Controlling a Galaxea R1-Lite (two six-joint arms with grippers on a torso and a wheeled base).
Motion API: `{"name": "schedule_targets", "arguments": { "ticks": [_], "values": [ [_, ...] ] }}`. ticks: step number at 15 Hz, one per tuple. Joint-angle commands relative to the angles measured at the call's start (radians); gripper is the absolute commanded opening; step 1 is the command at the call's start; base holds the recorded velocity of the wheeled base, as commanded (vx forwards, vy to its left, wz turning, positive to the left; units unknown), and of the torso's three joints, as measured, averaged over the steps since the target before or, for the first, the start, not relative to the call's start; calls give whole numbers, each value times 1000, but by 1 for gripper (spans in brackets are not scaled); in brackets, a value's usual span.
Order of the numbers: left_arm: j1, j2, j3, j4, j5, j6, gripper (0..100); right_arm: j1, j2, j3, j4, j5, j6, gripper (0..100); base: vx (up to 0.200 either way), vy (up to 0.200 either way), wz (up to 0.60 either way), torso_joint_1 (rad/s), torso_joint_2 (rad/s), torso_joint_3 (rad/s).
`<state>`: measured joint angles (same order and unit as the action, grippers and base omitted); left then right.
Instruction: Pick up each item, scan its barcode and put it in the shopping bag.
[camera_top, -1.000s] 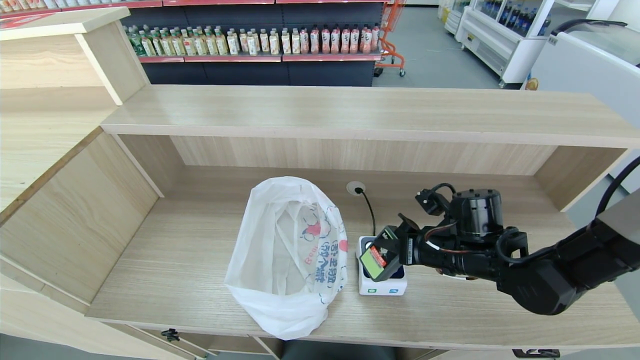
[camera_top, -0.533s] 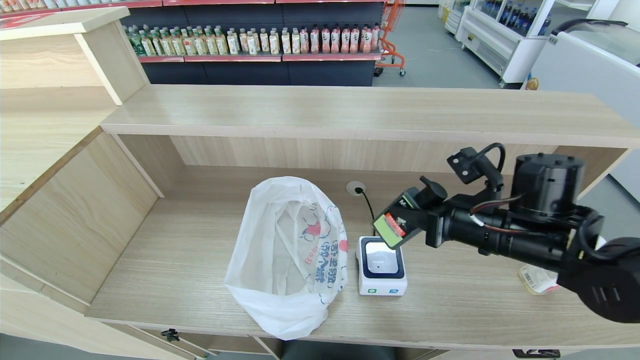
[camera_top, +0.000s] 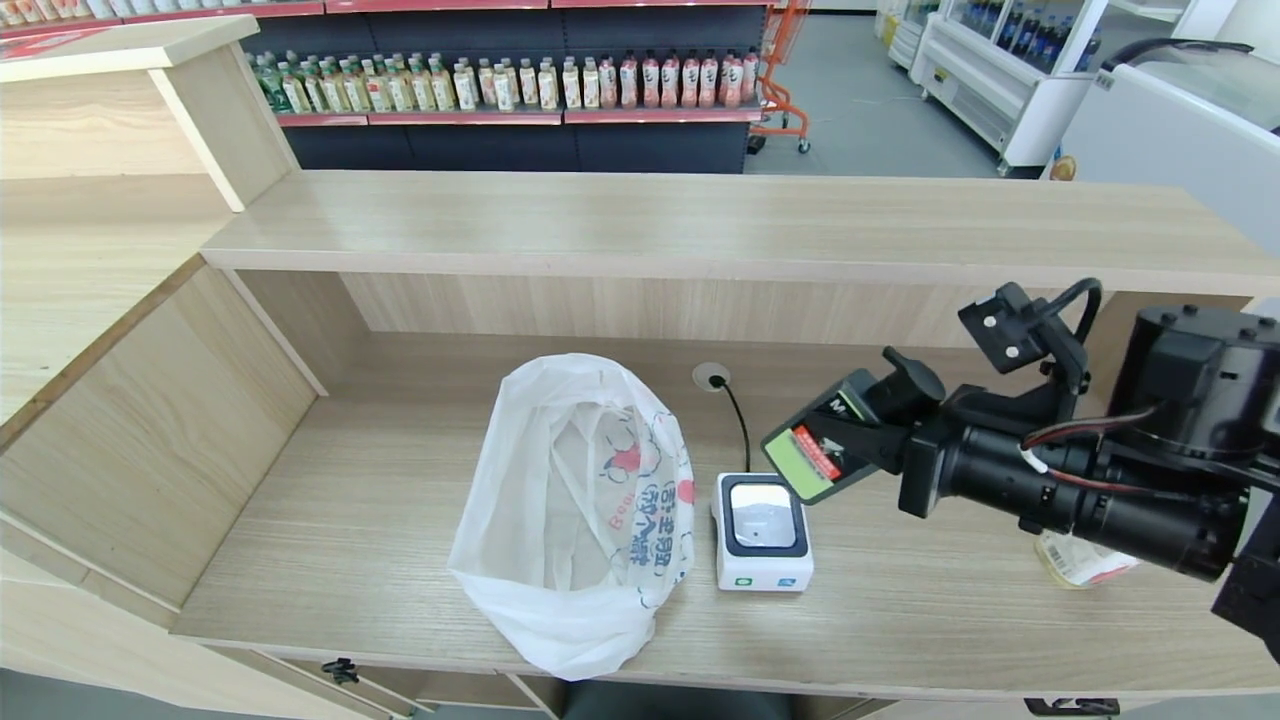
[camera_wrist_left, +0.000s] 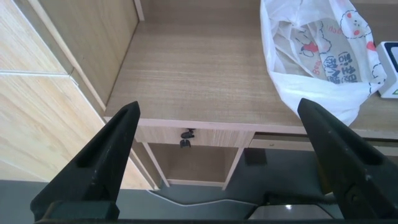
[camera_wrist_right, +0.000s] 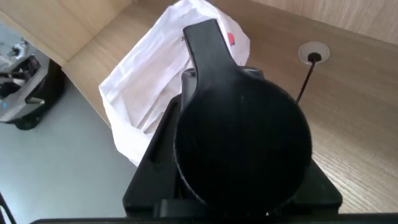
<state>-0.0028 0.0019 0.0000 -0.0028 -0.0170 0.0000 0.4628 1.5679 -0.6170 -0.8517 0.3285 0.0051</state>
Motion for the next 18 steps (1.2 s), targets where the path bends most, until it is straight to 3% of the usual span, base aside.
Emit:
{"name": "schedule_targets", "arguments": {
  "ticks": [1,3,7,18],
  "values": [
    [0,0,0,0,0,0,100,7,54,-66,-1,26,29,0,0,200,0,-12,-2,12],
    [0,0,0,0,0,0,100,20,139,-167,11,44,52,0,0,200,0,12,5,9],
    [0,0,0,0,0,2,100,45,256,-202,10,43,46,0,0,200,0,3,2,5],
    [0,0,0,0,0,5,100,48,590,-357,-3,43,-56,0,0,0,0,0,0,0]
  ]
}}
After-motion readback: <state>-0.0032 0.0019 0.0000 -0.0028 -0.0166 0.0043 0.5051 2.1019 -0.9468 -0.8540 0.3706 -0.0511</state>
